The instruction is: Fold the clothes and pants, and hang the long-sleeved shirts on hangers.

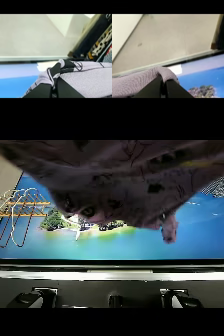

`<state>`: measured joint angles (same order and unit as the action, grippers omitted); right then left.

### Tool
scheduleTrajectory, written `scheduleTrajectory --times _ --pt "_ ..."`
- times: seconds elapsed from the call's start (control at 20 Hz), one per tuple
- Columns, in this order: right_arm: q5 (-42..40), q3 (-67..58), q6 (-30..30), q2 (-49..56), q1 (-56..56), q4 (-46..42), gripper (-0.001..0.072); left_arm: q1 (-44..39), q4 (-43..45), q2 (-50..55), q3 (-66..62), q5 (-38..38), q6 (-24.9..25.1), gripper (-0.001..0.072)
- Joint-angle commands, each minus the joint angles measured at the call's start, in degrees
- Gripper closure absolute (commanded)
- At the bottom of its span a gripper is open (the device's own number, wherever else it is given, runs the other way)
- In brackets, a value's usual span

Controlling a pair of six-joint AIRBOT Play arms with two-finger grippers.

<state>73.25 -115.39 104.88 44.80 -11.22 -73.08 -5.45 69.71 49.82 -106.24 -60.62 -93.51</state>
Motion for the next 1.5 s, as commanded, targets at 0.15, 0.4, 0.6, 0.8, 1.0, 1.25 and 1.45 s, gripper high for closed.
scheduleTrajectory --times 0.15,0.4,0.6,0.8,1.0,1.25,1.45 --pt "-5.4 -1.05 4.94 -3.32 -0.02 -5.92 0.0665 0.17 9.64 -5.44 -0.79 -2.95 -6.75 0.0674" --pt "-4.63 -1.01 4.55 16.55 0.0 4.96 0.0664 -0.09 9.81 10.05 -0.79 -3.21 -7.06 0.0674" --pt "-2.05 -0.98 1.64 38.18 2.93 9.73 0.0663 -0.26 9.79 30.23 -0.81 2.29 -7.04 0.0674" --pt "-9.88 -0.98 6.8 57.05 9.38 9.4 0.0663 -1.42 8.76 48.78 -0.81 13.57 -7.06 0.0674" --pt "-14.88 -1.01 7.06 67.12 11.82 9.25 0.0639 -1.7 5.46 59.17 -0.81 9.92 -10.6 0.0672" --pt "4.52 -1.01 -4.28 61.86 6.75 8.72 0.0085 2.95 -4.83 56.89 -0.83 -2.91 -12.68 -0.0013" --pt "19.32 5.73 -11.65 47.28 -1.11 2.86 0.0084 8.39 -4.33 46.82 0.09 -16.57 -7.15 -0.0012"
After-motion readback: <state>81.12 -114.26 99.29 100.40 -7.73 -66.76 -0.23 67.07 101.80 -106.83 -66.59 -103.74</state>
